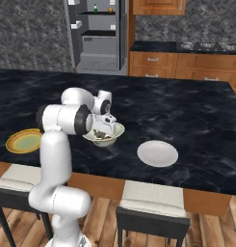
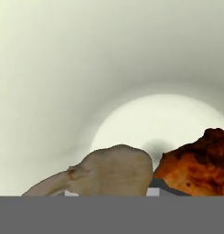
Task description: Pick the chicken drumstick and garlic from their plates and place them in the bowl. Then put the bowl in the fridge.
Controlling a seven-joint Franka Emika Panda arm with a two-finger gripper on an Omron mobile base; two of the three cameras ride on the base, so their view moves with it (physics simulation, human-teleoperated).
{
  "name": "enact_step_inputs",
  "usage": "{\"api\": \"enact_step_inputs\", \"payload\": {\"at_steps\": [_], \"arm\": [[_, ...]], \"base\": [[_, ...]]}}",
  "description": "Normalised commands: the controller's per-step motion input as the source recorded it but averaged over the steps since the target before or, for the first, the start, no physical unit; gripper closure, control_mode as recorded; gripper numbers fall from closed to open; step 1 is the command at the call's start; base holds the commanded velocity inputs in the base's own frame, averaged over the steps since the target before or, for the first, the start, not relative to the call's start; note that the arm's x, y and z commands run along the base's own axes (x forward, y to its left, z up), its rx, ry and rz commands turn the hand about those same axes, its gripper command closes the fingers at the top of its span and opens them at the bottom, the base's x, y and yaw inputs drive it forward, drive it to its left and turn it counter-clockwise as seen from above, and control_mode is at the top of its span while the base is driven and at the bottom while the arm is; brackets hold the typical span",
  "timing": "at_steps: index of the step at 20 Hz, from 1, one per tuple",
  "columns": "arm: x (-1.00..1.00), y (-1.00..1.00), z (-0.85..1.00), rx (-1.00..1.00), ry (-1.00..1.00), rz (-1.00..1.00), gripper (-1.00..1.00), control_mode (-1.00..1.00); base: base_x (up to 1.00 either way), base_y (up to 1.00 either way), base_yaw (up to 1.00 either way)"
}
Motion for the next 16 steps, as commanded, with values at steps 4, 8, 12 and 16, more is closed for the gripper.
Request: {"api": "enact_step_inputs", "payload": {"at_steps": [4, 8, 12, 16], "arm": [[-0.03, -0.06, 0.03, 0.0, 0.07, -0.01, -1.0, -1.0], [-0.17, -0.13, 0.1, 0.0, 0.01, 0.0, -1.0, -1.0], [-0.28, -0.13, 0.11, 0.0, 0.0, 0.0, -1.0, -1.0], [-0.35, -0.06, 0.27, 0.03, 0.0, -0.03, -1.0, -1.0]], "base": [[0.0, 0.0, 0.0], [0.0, 0.0, 0.0], [0.0, 0.0, 0.0], [0.0, 0.0, 0.0]]}}
